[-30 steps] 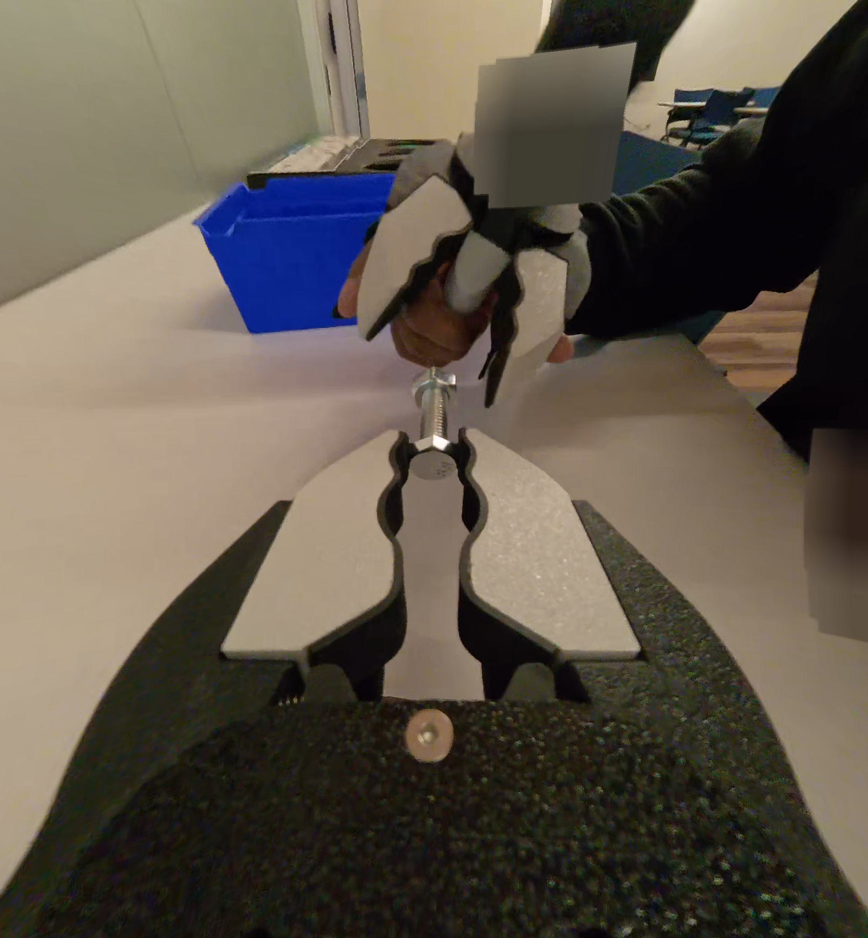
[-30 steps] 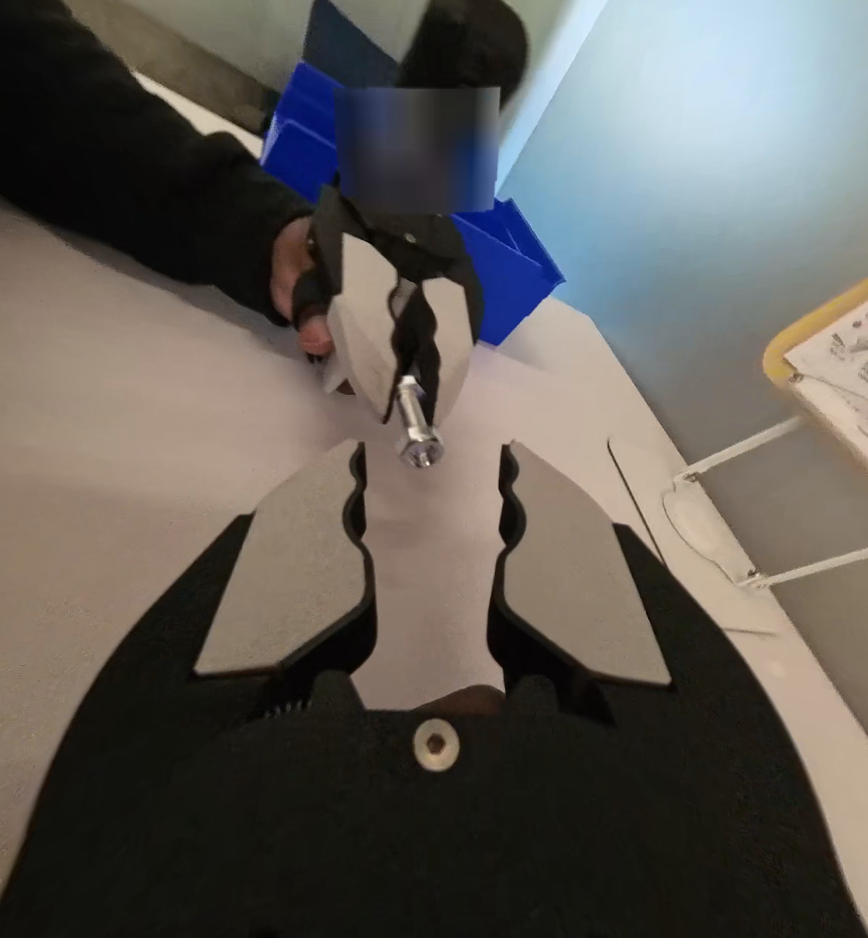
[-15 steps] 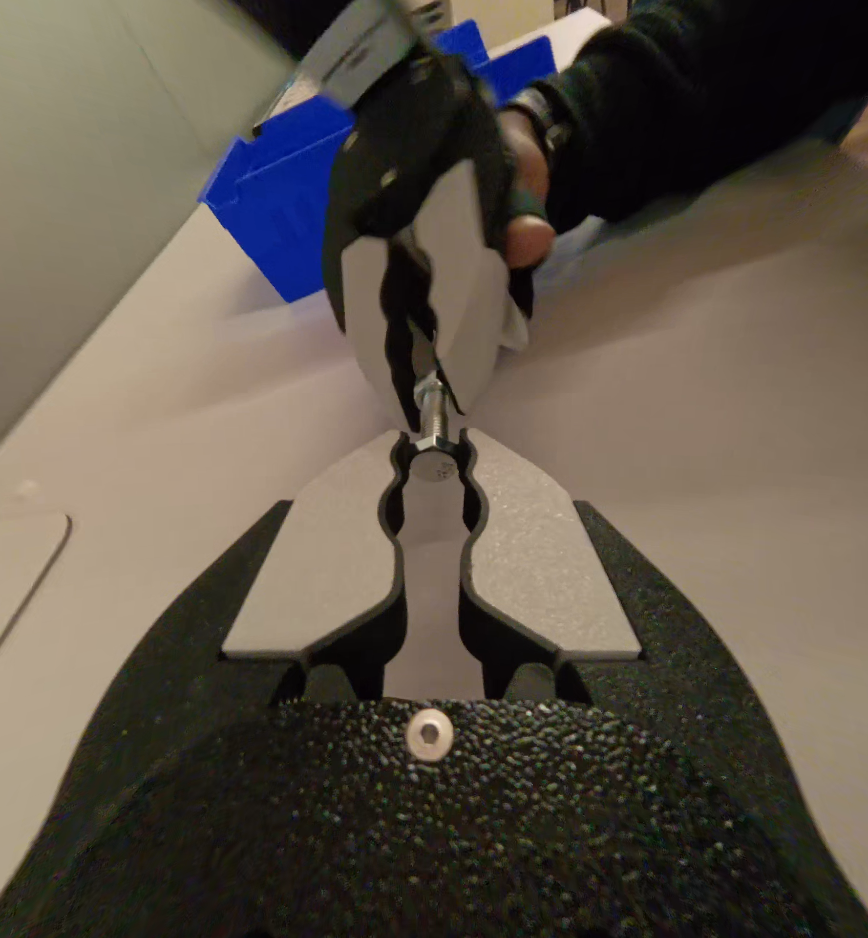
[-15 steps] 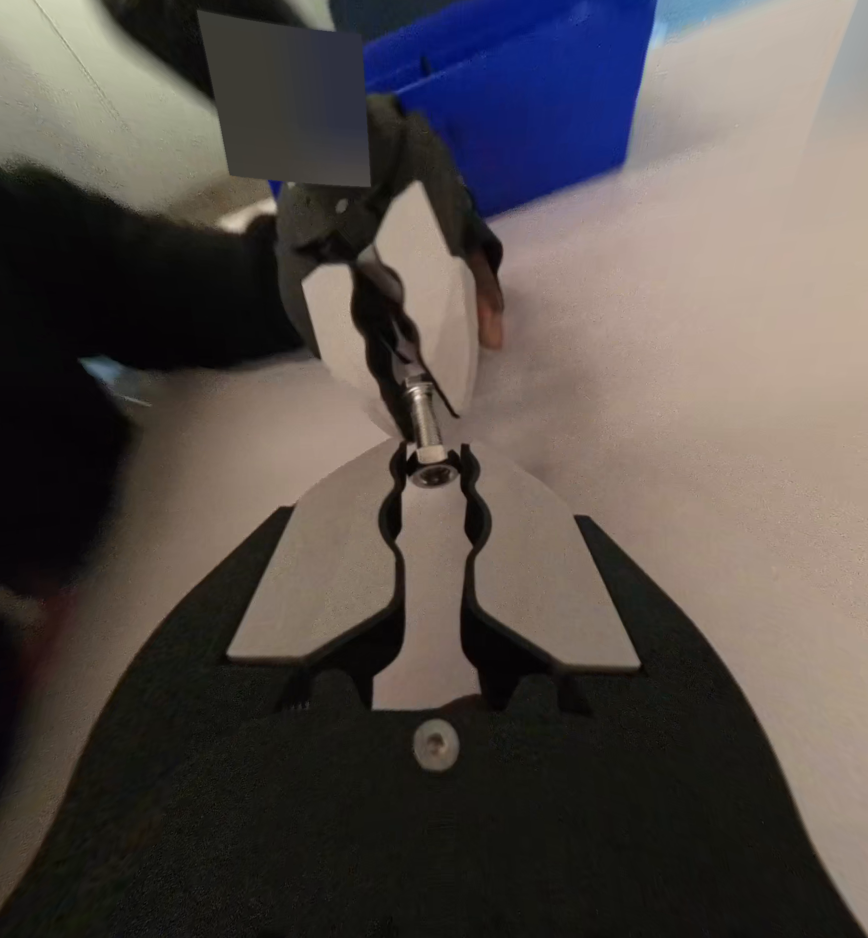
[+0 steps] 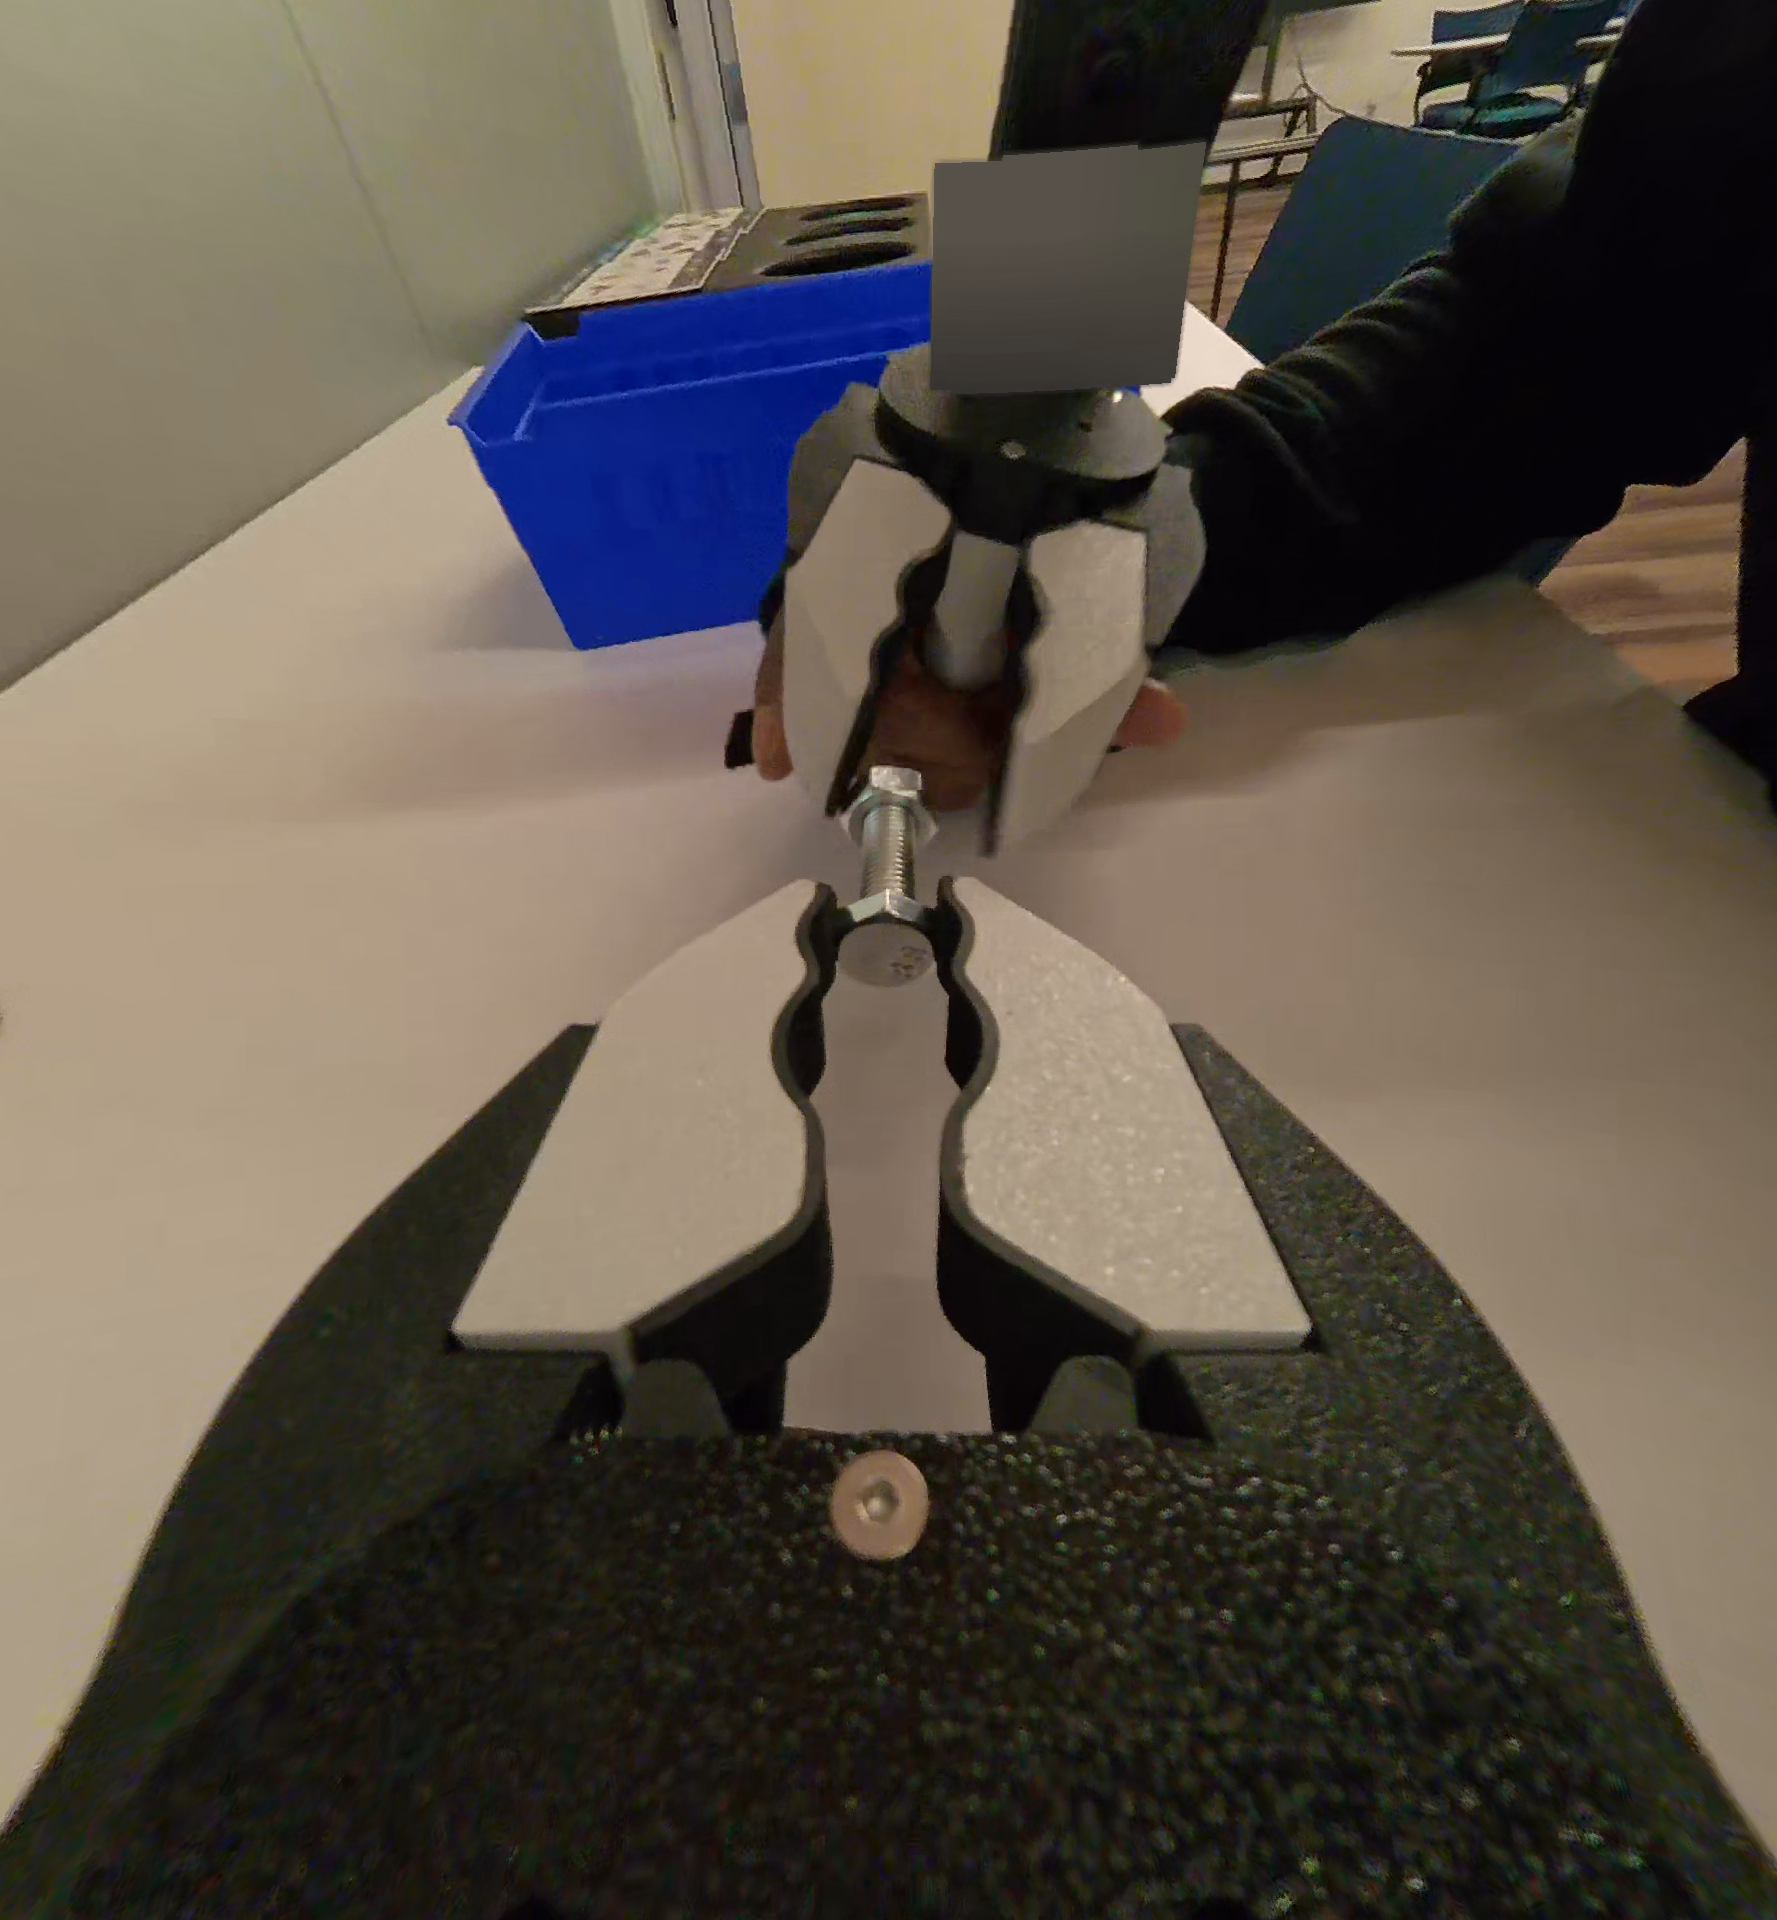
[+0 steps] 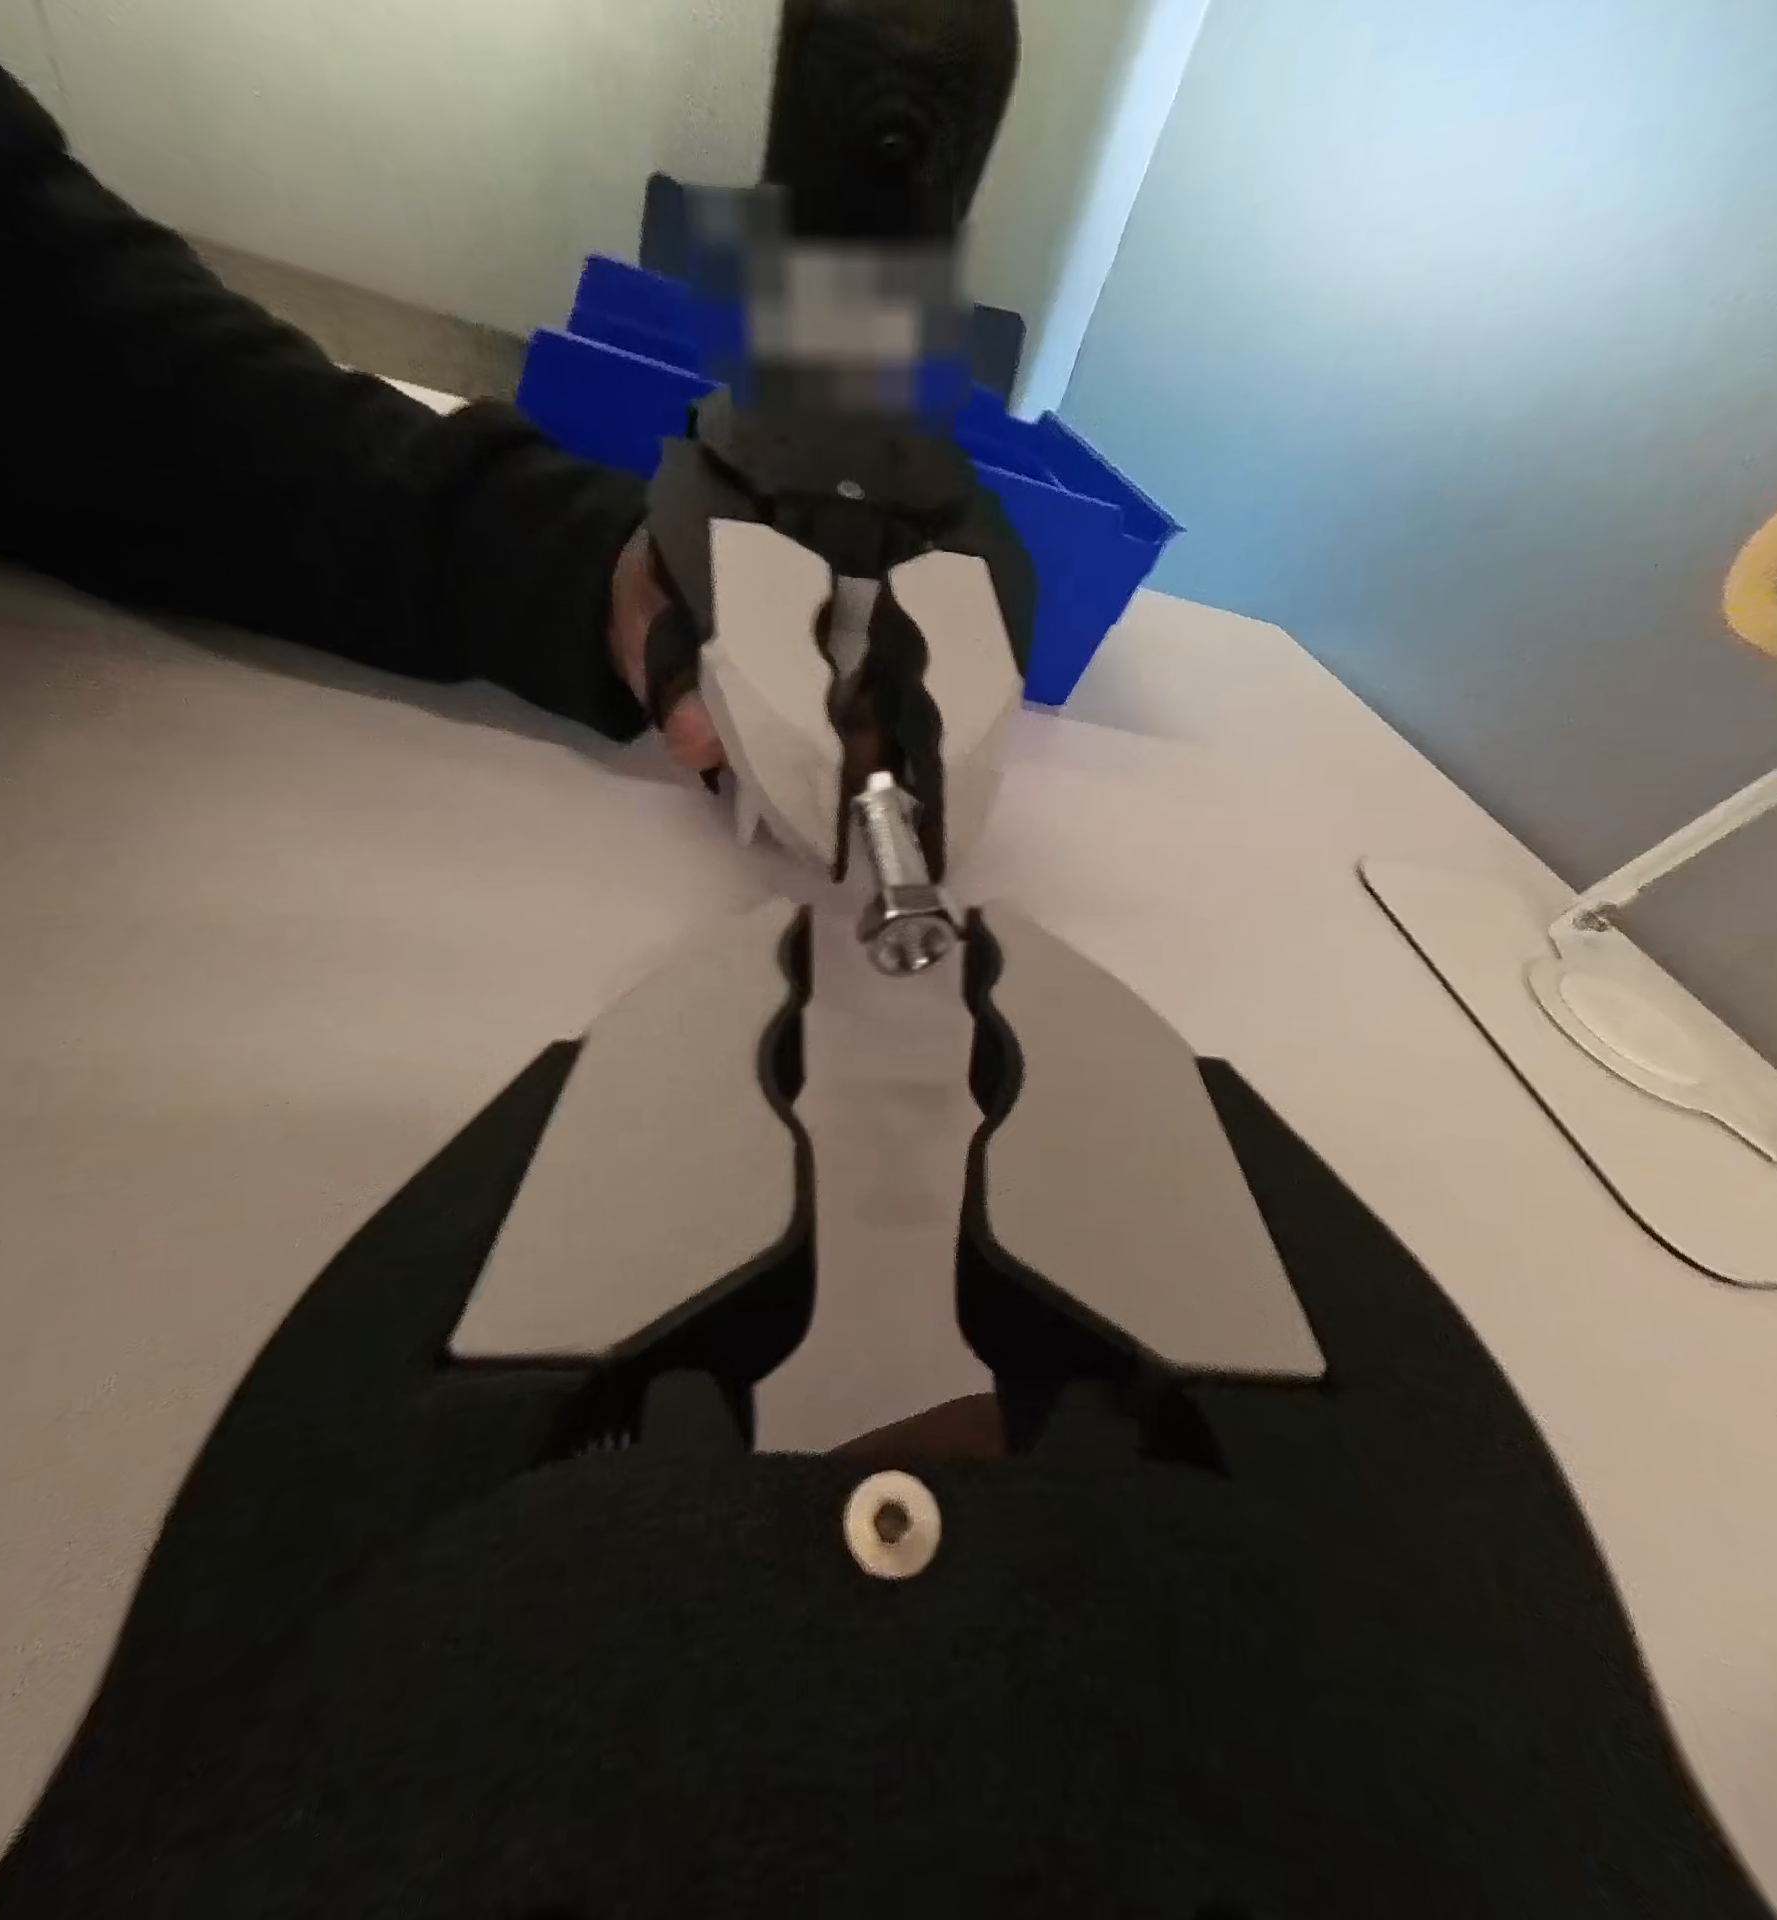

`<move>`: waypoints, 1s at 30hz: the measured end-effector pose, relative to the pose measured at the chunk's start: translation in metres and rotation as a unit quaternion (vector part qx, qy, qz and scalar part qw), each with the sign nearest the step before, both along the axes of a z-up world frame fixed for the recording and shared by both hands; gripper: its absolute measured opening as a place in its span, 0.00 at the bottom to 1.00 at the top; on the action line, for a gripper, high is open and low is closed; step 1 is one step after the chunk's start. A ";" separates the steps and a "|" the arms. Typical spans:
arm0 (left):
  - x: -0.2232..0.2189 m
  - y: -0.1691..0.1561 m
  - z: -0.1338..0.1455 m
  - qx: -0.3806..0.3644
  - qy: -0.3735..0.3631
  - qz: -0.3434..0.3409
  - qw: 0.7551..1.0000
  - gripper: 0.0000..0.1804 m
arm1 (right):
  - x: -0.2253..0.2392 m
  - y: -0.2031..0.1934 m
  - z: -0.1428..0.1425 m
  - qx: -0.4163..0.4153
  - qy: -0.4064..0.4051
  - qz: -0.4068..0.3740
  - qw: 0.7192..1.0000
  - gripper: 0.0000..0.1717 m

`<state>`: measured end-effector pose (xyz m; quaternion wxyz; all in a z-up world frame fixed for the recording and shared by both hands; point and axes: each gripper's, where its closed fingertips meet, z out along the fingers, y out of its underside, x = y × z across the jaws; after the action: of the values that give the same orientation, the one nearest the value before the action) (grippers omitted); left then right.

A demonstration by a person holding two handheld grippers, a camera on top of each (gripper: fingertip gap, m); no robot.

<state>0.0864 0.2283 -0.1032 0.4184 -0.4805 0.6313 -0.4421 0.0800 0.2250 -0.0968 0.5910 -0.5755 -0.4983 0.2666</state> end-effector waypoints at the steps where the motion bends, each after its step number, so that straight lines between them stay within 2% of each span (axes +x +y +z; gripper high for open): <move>1: 0.000 -0.001 -0.001 0.003 0.002 -0.001 1.000 0.10 | -0.001 0.003 -0.002 -0.015 -0.004 -0.008 1.000 0.11; 4: -0.001 -0.002 0.002 0.018 -0.013 0.000 1.000 0.10 | -0.005 0.000 -0.006 -0.167 0.020 0.023 0.985 0.11; 5: -0.003 -0.006 0.003 0.032 -0.020 -0.006 0.999 0.10 | -0.006 -0.004 -0.007 -0.245 0.034 0.045 0.968 0.11; 7: -0.005 -0.012 0.002 0.067 -0.029 -0.014 0.997 0.10 | -0.007 -0.009 -0.005 -0.390 0.075 0.072 0.915 0.11; 8: -0.005 -0.011 0.003 0.071 -0.033 -0.007 0.997 0.10 | -0.007 -0.007 -0.003 -0.427 0.099 0.075 0.896 0.11; 9: -0.004 -0.010 0.004 0.065 -0.036 -0.004 0.997 0.10 | -0.006 -0.005 -0.001 -0.434 0.117 0.078 0.890 0.11; 10: -0.005 -0.008 0.006 0.056 -0.039 0.001 0.998 0.10 | -0.005 -0.002 0.002 -0.410 0.130 0.074 0.900 0.13; 12: -0.004 0.000 0.009 0.031 -0.043 0.019 0.998 0.10 | 0.000 0.006 0.009 -0.299 0.128 0.045 0.944 0.25; 14: -0.005 0.003 0.014 -0.006 -0.051 0.025 0.998 0.10 | 0.005 0.006 0.015 -0.161 0.093 0.021 0.982 0.27; 15: -0.004 0.002 0.016 -0.025 -0.054 0.025 0.998 0.10 | 0.007 0.006 0.017 -0.098 0.072 0.008 0.993 0.27; 17: -0.004 0.002 0.018 -0.054 -0.057 0.023 0.997 0.10 | 0.006 0.002 0.017 -0.015 0.041 -0.003 0.999 0.27; 20: -0.003 -0.001 0.018 -0.081 -0.053 0.014 0.995 0.10 | 0.000 -0.001 0.012 0.046 0.001 -0.023 0.999 0.23; 22: -0.002 -0.007 0.016 -0.090 -0.044 0.003 0.995 0.10 | -0.004 0.000 0.008 0.051 -0.018 -0.032 0.998 0.11; 23: -0.002 -0.006 0.016 -0.087 -0.045 0.006 0.995 0.10 | -0.005 0.000 0.006 0.017 -0.018 -0.026 0.999 0.10; 25: -0.003 -0.010 0.017 -0.077 -0.050 -0.003 0.996 0.10 | -0.008 -0.006 0.002 -0.124 0.010 0.017 0.992 0.10; 26: -0.004 -0.013 0.018 -0.057 -0.056 -0.008 0.997 0.10 | -0.008 -0.010 0.004 -0.198 0.036 0.046 0.978 0.10; 28: -0.004 -0.023 0.014 0.006 -0.059 -0.022 0.998 0.10 | -0.008 -0.018 0.006 -0.339 0.081 0.096 0.932 0.10; 30: -0.002 -0.021 0.012 0.023 -0.055 -0.012 0.998 0.10 | -0.005 -0.014 0.010 -0.386 0.127 0.106 0.908 0.10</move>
<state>0.0840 0.2069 -0.0913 0.4586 -0.4382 0.6230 -0.4578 0.0750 0.2107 -0.0868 0.3494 -0.6637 -0.3351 0.5702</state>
